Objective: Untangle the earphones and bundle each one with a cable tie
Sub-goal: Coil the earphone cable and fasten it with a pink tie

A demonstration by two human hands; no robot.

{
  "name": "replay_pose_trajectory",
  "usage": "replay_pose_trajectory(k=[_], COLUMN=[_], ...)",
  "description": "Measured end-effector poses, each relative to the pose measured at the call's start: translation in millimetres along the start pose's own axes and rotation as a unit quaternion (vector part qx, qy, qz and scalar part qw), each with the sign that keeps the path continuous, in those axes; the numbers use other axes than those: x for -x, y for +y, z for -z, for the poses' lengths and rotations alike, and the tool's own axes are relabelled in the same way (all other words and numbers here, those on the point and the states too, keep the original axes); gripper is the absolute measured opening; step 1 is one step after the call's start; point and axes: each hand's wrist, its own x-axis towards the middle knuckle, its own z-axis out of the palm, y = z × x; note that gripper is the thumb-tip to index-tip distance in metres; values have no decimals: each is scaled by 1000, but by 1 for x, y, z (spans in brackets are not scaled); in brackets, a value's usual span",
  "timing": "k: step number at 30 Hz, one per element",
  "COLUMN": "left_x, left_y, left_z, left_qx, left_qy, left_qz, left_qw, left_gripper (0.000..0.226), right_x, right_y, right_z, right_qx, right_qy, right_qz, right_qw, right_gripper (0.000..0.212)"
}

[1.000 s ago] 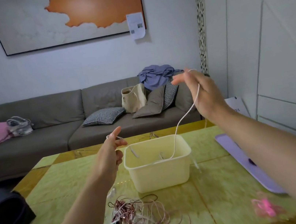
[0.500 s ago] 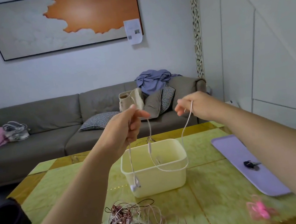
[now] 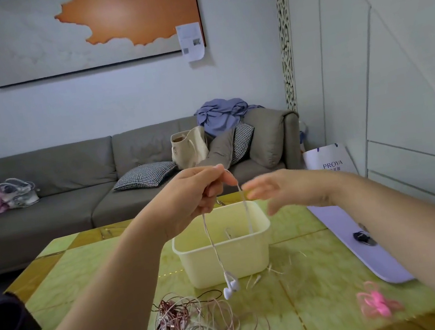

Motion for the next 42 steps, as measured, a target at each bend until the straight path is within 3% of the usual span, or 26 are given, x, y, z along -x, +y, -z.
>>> replay_pose_trajectory(k=[2, 6, 9, 11, 17, 21, 26, 29, 32, 35, 39, 42], left_x=[0, 2, 8, 14, 21, 15, 8, 0, -10, -17, -16, -6], left_y=[-1, -3, -11, -14, -1, -5, -21, -36, -62, -91, -104, -105], left_z=[-1, 2, 10, 11, -1, -6, -2, 1, 6, 6, -16, -32], left_qx=[6, 22, 59, 154, 400, 492, 531, 506, 477, 402, 372, 357], left_qy=[-8, 13, 8, -19, -53, 29, 126, 225, 302, 338, 288, 207], left_qz=[-5, -12, 5, 15, -34, -33, -37, -41, -19, 33, 97, 96], left_qw=[1000, 1000, 998, 988, 914, 870, 837, 832, 825, 850, 877, 906], left_gripper=[41, 39, 33, 26, 18, 23, 21, 21, 34, 37, 23, 29], right_x=[0, 5, 6, 0, -24, -24, -19, -13, -1, 12, 25, 27], right_y=[-14, -22, -16, -8, 33, 55, 61, 55, 35, -1, -48, -65], right_z=[-10, -15, 4, 13, -15, -50, -65, -62, -58, -52, -38, -21], right_qx=[-169, -236, -325, -336, -226, -180, -91, 6, 131, 205, 240, 228], right_qy=[-43, -30, 62, 134, 239, 197, 181, 134, 17, -92, -45, 21], right_qz=[61, 92, 115, 120, 36, 10, -21, -31, -33, 3, 106, 145], right_qw=[983, 967, 937, 925, 944, 964, 979, 990, 991, 975, 964, 962], right_gripper=[51, 9, 20, 25, 26, 25, 26, 26, 24, 22, 23, 24])
